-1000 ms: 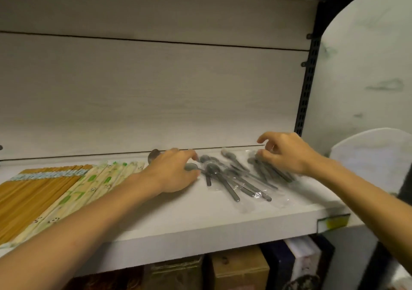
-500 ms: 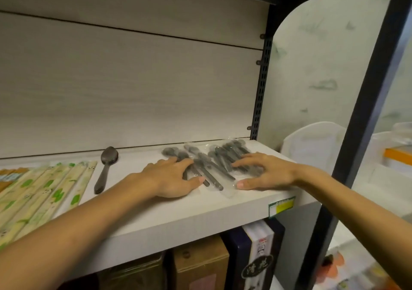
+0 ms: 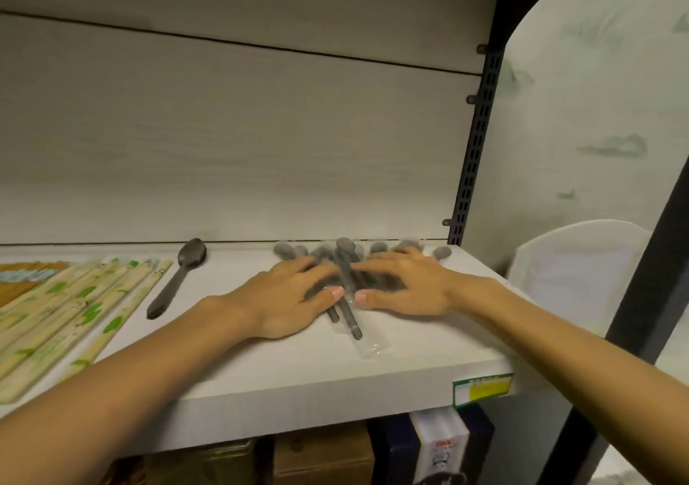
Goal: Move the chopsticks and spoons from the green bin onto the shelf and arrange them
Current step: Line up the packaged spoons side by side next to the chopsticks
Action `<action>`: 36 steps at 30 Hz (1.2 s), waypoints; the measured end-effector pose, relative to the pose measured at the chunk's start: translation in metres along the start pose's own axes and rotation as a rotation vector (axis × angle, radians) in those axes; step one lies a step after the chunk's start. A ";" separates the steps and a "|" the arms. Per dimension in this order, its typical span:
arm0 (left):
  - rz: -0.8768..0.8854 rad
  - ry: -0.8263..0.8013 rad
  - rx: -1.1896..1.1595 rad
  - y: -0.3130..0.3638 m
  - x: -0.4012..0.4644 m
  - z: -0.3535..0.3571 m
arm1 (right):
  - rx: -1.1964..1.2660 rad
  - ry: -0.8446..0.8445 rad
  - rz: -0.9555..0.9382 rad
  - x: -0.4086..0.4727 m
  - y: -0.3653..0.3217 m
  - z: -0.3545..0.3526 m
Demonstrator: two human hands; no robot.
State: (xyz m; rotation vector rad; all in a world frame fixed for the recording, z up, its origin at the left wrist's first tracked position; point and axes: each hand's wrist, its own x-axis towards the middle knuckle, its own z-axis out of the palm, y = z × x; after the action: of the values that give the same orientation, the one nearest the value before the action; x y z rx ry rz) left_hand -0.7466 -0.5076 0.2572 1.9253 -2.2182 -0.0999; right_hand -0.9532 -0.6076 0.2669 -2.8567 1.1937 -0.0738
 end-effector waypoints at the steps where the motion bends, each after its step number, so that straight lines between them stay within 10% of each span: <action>1: -0.014 -0.006 0.034 0.000 -0.001 0.000 | 0.013 -0.034 -0.002 0.005 -0.001 0.003; 26: -0.088 0.273 -0.096 -0.055 -0.012 0.004 | 0.009 0.247 -0.106 0.010 -0.010 0.014; 36: -0.052 0.017 -0.077 -0.056 -0.033 -0.006 | 0.011 0.141 -0.285 0.021 -0.054 -0.011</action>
State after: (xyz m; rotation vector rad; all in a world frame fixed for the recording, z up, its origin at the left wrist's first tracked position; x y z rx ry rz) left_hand -0.6870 -0.4824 0.2496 1.9367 -2.1219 -0.1734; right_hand -0.9005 -0.5847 0.2814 -3.0329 0.7902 -0.2945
